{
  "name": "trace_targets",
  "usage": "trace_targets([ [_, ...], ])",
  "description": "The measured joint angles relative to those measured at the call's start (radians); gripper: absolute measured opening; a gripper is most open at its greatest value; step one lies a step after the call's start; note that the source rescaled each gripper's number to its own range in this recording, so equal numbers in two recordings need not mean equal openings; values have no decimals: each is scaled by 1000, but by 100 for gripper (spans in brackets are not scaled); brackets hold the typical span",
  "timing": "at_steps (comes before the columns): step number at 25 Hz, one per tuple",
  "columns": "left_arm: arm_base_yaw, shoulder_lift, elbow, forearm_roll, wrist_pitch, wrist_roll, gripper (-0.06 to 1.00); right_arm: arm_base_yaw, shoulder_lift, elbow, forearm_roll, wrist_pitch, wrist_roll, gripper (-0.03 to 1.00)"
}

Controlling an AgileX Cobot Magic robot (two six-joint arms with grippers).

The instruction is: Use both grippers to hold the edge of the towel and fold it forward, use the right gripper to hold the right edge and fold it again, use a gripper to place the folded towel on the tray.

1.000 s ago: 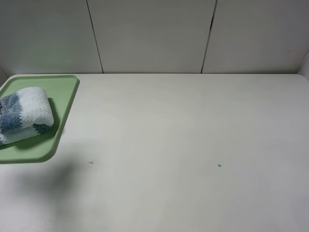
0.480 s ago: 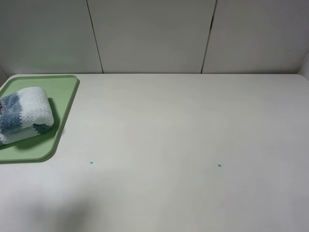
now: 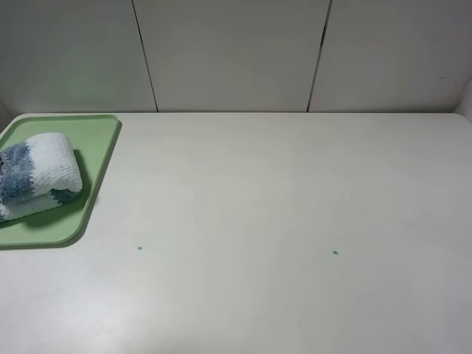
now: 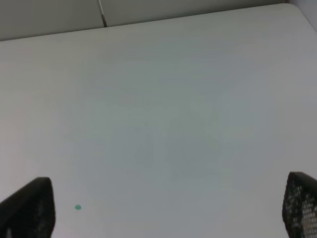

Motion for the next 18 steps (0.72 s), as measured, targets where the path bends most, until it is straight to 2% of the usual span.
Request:
trace_targets([
  [10, -3, -298, 138, -7, -7, 0, 100, 0, 0, 0, 0, -1, 0, 100],
  [13, -42, -395, 209, -7, -73, 0, 100, 0, 0, 0, 0, -1, 0, 100],
  [18, -148, -508, 347, 5, -168, 0, 100, 0, 0, 0, 0, -1, 0, 100],
])
